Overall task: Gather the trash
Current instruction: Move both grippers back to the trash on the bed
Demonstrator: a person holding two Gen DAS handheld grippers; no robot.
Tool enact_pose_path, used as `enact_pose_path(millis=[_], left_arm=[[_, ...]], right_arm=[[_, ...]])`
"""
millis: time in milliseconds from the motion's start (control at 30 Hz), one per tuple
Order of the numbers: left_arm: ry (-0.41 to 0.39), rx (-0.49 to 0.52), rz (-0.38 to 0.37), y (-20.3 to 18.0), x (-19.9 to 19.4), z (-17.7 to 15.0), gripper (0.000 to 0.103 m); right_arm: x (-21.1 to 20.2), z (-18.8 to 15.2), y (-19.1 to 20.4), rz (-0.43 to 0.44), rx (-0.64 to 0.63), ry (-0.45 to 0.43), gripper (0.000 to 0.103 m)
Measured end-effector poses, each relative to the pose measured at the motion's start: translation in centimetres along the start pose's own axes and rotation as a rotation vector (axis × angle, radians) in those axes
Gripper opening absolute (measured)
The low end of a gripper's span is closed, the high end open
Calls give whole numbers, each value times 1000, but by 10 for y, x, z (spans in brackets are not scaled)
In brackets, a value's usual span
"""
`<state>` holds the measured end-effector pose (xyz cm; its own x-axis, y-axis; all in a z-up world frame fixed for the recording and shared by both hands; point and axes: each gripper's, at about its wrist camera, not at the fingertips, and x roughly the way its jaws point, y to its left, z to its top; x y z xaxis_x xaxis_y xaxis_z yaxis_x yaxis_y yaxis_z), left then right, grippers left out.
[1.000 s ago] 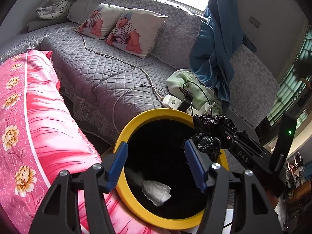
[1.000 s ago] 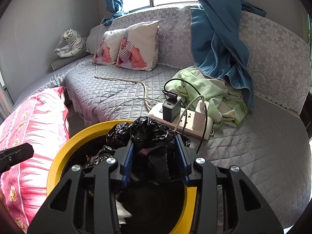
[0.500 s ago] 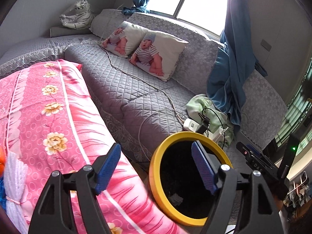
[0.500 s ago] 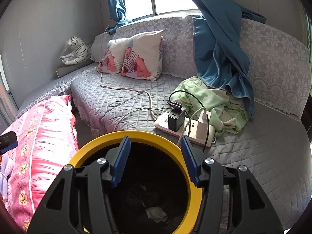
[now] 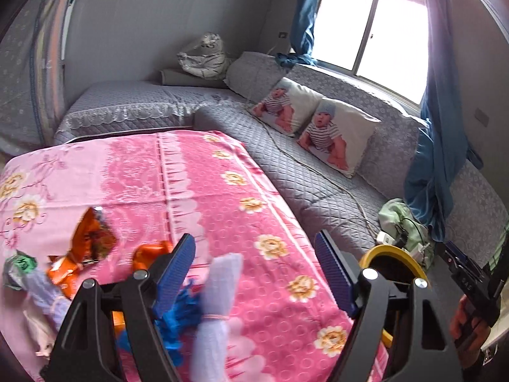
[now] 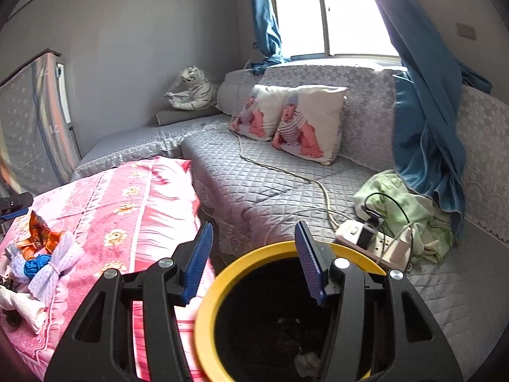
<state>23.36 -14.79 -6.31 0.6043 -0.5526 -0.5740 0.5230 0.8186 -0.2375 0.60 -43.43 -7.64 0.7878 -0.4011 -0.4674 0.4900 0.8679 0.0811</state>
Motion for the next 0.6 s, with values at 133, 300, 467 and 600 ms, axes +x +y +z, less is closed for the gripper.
enact_pose_path(millis=[133, 300, 467, 600], left_arm=[[-20, -58, 93, 55, -29, -5, 74], [-34, -116, 193, 110, -61, -18, 75], [-42, -174, 287, 157, -87, -32, 77], [-29, -224, 333, 185, -97, -48, 79]], right_arm=[[-4, 2, 47, 110, -73, -18, 51], [-13, -3, 109, 252, -176, -30, 52], [-25, -14, 163, 418, -273, -23, 55], [-35, -32, 204, 560, -356, 2, 55]])
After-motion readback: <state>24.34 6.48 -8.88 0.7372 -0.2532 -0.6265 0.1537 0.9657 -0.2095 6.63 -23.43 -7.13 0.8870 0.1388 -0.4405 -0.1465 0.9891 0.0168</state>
